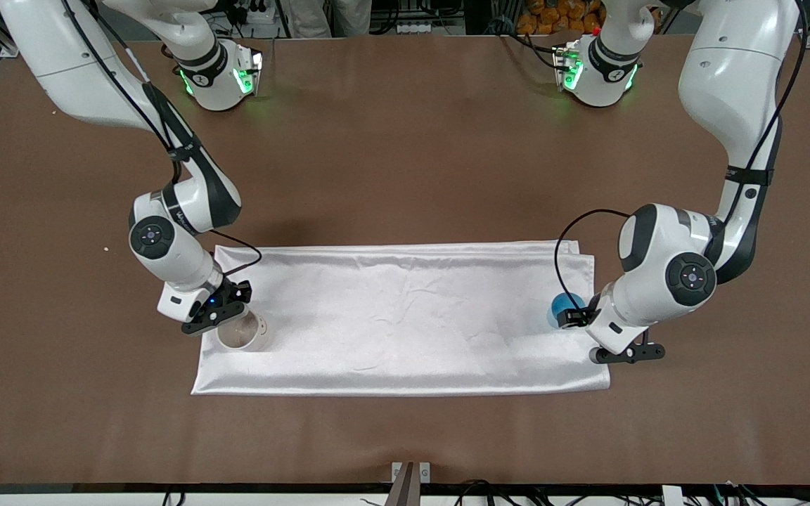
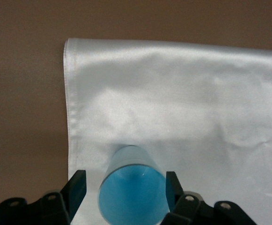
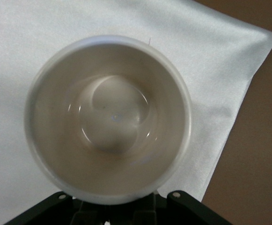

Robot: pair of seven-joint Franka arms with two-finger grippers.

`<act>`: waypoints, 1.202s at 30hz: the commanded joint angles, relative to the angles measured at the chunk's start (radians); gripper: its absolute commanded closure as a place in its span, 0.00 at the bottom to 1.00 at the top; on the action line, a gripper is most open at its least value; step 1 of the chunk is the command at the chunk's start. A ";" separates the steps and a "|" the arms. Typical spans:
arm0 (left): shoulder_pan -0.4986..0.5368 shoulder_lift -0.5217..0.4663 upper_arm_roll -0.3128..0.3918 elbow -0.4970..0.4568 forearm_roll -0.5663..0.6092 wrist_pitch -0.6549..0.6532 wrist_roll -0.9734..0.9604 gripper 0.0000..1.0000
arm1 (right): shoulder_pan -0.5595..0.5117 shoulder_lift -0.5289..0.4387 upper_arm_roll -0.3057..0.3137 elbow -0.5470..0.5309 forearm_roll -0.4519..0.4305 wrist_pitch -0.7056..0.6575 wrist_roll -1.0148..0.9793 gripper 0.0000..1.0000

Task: Place blue cup into white mug on table

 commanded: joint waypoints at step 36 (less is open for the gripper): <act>-0.001 0.004 0.001 -0.078 0.029 -0.020 -0.018 1.00 | 0.234 -0.161 0.003 0.005 0.095 -0.196 0.685 1.00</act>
